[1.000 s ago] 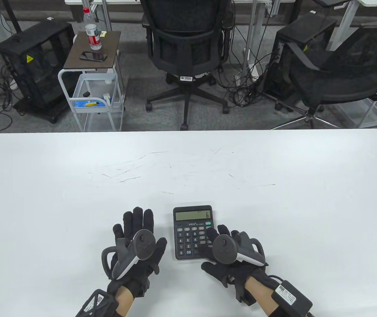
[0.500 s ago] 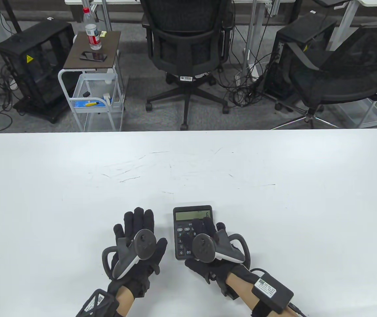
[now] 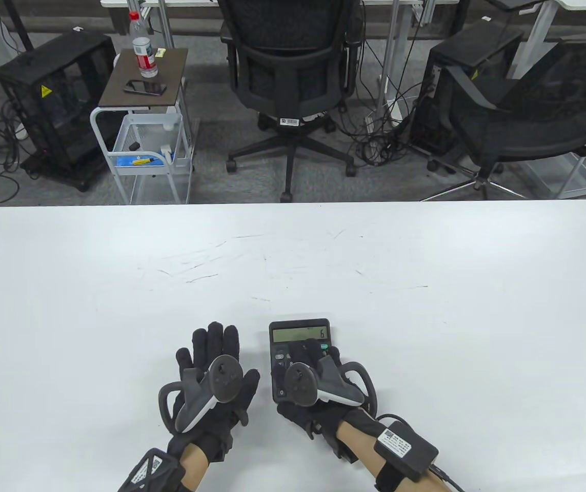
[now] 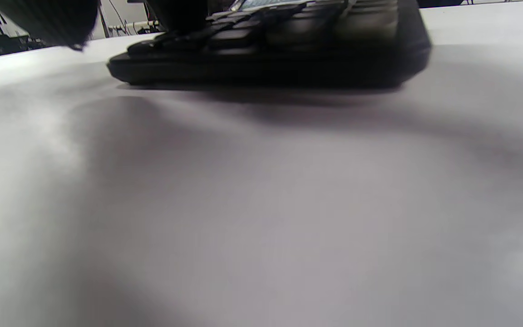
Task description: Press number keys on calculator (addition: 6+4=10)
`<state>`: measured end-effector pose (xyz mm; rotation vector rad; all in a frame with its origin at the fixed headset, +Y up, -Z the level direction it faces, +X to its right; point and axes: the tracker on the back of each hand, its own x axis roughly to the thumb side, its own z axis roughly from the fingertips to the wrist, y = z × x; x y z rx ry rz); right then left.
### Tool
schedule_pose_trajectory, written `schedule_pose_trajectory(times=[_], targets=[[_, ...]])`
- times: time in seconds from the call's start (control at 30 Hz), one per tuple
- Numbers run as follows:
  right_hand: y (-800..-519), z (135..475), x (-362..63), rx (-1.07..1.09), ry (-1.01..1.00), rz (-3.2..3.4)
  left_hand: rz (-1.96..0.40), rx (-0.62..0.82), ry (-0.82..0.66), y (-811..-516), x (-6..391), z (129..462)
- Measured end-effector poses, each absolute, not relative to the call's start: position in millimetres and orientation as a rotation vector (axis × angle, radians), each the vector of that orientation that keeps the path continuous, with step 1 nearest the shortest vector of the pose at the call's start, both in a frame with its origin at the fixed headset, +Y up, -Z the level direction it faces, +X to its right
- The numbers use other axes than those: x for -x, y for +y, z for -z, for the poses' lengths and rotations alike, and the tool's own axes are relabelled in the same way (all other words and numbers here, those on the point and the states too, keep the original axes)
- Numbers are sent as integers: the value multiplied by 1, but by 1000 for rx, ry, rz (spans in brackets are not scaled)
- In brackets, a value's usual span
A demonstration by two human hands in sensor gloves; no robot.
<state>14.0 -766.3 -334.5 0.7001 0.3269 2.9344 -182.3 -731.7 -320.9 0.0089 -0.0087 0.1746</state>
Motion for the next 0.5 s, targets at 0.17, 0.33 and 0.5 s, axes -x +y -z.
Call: schedule_pose_trajectory(times=[0.17, 0.33, 0.5], targets=[[-765, 334, -12, -701, 313, -2956, -178, -9, -4, -732, 183, 321], [-764, 334, -13, -700, 340, -2966, -172, -10, -4, -731, 183, 321], [-761, 334, -22, -706, 273, -2936, -168, -9, -8, -731, 183, 321]])
